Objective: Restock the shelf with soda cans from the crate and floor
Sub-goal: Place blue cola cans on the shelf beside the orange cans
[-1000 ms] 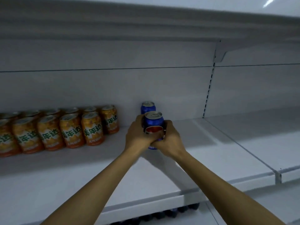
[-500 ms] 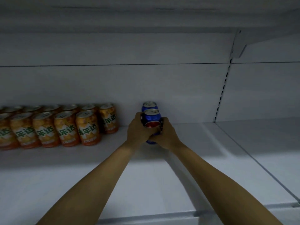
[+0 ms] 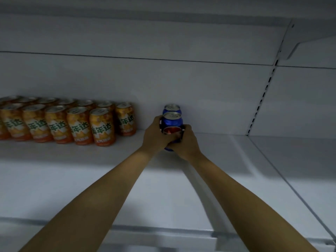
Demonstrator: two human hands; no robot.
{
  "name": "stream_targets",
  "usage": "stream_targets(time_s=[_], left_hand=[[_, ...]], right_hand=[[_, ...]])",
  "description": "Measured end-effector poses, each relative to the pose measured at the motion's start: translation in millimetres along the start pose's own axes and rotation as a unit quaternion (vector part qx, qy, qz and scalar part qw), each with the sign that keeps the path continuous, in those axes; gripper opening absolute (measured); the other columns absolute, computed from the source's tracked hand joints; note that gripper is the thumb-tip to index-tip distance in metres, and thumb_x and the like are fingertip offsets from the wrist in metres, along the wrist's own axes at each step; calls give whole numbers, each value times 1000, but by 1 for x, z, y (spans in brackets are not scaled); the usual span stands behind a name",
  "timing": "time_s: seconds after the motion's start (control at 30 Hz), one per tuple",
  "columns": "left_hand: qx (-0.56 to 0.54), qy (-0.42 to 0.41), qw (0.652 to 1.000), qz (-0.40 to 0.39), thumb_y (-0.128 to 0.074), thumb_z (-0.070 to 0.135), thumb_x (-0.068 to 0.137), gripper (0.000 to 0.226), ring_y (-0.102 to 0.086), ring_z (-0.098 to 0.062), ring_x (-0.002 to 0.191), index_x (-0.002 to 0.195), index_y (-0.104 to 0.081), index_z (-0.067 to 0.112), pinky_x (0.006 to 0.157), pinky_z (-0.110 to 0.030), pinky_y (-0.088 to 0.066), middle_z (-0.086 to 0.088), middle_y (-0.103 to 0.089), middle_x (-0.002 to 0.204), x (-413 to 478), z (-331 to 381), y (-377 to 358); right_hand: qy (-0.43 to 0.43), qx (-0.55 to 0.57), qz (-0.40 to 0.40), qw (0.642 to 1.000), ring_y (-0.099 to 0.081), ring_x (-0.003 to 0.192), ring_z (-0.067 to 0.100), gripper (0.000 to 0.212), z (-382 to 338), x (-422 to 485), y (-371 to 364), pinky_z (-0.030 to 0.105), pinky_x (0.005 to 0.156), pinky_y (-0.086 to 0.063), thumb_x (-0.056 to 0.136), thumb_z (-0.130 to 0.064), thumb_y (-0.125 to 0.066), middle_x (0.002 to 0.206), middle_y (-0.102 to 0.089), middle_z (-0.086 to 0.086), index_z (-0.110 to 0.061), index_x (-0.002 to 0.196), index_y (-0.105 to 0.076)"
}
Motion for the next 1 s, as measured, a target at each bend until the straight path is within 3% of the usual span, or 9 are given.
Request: stream_targets(time_s=[0.1,0.2,0.33,0.43,0.57,0.63,0.77,0.9,1.0], left_hand=[[31,49,998,-26,-83,35,70,96,-56,-26,116,145,-28,14,94,-36,-49,-12,-52,133,-3,-6,12],[112,56,991,-49,-78,41,74,86,-57,-25,112,142,-34,12,88,-31,-48,-10,-55,129,-6,5,45],[294,-5,954,-56,-71,41,80,63,-55,-26,114,131,-48,13,86,-26,-41,-7,-58,128,-24,44,115],[406,-37,912,-36,-67,41,81,57,-57,-30,108,131,-46,20,82,-32,-48,-9,-59,124,-60,60,181],[526,-33,850,10,-65,43,79,52,-59,-30,102,123,-51,18,75,-39,-52,-8,-62,115,-133,37,272],[546,20,837,12,-65,45,81,54,-58,-29,106,125,-50,18,82,-43,-52,-7,-61,119,-180,4,322],[561,137,816,17,-59,52,85,59,-56,-24,112,133,-44,22,81,-36,-48,-2,-57,125,-307,-65,418],[563,263,783,20,-58,49,88,59,-54,-24,113,138,-40,22,75,-33,-47,-3,-55,127,-454,-143,491],[517,376,769,17,-58,48,89,62,-49,-25,120,141,-35,23,81,-35,-48,-4,-50,134,-566,-204,519]], right_hand=[[-8,-44,-21,999,-41,131,28,111,-11,-12,5,32,98,-42,66,-22,-87,144,-37,15,-7,149,-14],[19,-161,-53,985,-24,140,32,122,-47,-19,18,39,110,-29,67,-32,-86,150,-23,16,-10,152,-1],[48,-287,-104,951,-24,139,35,116,-116,-21,18,45,106,-35,69,-39,-83,150,-23,16,-13,152,-6],[85,-356,-156,918,-39,130,33,103,-169,-39,-12,44,101,-43,74,-38,-80,145,-34,14,-14,150,-15],[141,-384,-215,887,-55,104,24,73,-228,-94,-90,33,86,-49,71,-40,-81,122,-56,5,-13,128,-44],[179,-394,-243,868,-56,103,25,68,-253,-132,-141,32,87,-48,70,-42,-81,120,-59,5,-12,123,-50],[214,-386,-344,829,-45,127,28,83,-283,-235,-251,39,103,-41,79,-40,-75,145,-41,8,-11,144,-33],[275,-384,-405,783,-51,116,26,71,-295,-346,-366,41,96,-46,74,-42,-76,135,-50,7,-17,132,-44],[309,-395,-475,723,-47,122,27,78,-280,-444,-440,40,97,-45,79,-42,-73,141,-44,7,-15,141,-35]])
Point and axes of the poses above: each hand's wrist, its own x-axis towards the middle knuckle, its own y-axis out of the back of the hand, z = x × y, the point moved 10 cm from there along x, towards the middle knuckle
